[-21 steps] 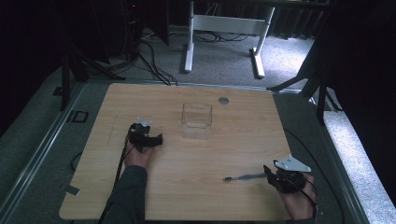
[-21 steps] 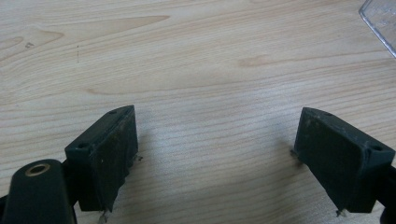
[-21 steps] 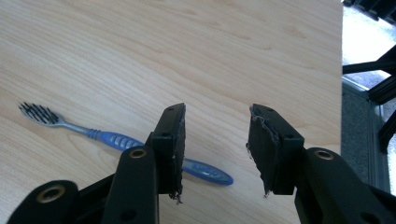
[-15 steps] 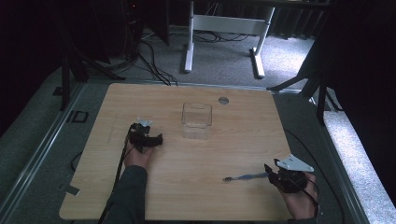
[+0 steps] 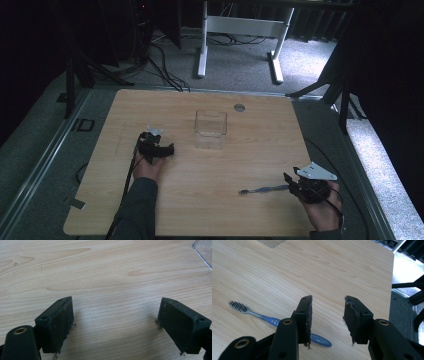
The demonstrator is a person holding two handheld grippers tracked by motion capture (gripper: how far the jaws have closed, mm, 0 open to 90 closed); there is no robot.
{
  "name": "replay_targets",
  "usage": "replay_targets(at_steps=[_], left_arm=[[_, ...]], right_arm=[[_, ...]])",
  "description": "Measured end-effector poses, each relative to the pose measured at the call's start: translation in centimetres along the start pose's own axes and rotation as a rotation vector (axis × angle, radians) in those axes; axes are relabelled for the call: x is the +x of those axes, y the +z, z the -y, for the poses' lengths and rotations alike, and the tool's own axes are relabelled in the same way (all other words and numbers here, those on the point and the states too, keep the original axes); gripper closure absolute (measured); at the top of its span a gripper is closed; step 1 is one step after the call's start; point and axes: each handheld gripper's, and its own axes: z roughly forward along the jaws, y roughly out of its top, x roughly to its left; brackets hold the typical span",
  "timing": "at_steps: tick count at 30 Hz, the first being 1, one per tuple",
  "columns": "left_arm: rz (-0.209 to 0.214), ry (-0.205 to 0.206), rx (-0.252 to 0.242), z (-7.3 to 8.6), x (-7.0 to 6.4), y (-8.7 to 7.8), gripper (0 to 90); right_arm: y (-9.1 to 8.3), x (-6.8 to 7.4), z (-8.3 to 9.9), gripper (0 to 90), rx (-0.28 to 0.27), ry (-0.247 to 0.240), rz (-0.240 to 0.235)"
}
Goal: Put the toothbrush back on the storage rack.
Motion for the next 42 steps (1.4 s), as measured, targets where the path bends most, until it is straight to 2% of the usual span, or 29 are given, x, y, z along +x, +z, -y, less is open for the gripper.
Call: replay_targets(at_steps=[13,33,42], left_arm=[[0.0,0.0,0.0,0.0,0.0,0.0,13.6],[0.0,0.0,0.0,0.0,0.0,0.0,13.6],[0.0,0.001,0.0,0.0,0.0,0.0,13.6]], right_arm=[[-0.1,0.0,-0.7,57.8,0.005,-0.062,-0.045],[-0.2,0.3,-1.6,60.0,0.03,-0.165,-0.068],[-0.1,0.4,-1.9,61.1,0.035,-0.183,-0.081]])
